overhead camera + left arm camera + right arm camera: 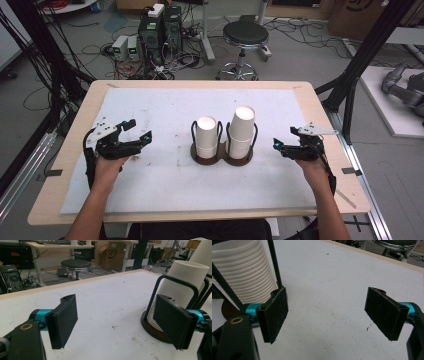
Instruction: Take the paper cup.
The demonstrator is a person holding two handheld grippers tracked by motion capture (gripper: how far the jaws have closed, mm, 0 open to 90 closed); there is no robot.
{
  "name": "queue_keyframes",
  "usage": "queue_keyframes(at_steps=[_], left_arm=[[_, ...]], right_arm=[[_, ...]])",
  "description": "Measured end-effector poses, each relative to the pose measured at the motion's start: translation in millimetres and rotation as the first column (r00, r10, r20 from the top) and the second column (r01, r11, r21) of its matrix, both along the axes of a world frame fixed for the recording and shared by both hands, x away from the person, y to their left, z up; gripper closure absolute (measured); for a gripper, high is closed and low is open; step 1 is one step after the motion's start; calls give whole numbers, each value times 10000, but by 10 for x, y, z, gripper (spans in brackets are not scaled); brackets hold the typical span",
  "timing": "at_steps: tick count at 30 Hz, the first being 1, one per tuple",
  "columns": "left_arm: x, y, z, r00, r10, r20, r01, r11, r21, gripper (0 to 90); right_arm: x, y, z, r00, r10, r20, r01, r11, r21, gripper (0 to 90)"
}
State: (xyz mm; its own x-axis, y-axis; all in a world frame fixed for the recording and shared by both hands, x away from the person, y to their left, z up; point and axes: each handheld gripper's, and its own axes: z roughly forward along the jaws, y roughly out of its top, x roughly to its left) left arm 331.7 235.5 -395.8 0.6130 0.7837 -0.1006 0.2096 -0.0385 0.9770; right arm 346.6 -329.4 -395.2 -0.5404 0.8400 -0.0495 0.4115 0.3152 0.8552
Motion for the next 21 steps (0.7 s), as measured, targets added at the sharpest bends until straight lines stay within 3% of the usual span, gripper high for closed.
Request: queue_keyframes(at_steps=[21], left_arm=[[29, -117, 16, 9992, -408, 7, 408, 9992, -19, 196]], right_arm=[[-76, 61, -13, 9995, 306, -28, -305, 9994, 190, 193]])
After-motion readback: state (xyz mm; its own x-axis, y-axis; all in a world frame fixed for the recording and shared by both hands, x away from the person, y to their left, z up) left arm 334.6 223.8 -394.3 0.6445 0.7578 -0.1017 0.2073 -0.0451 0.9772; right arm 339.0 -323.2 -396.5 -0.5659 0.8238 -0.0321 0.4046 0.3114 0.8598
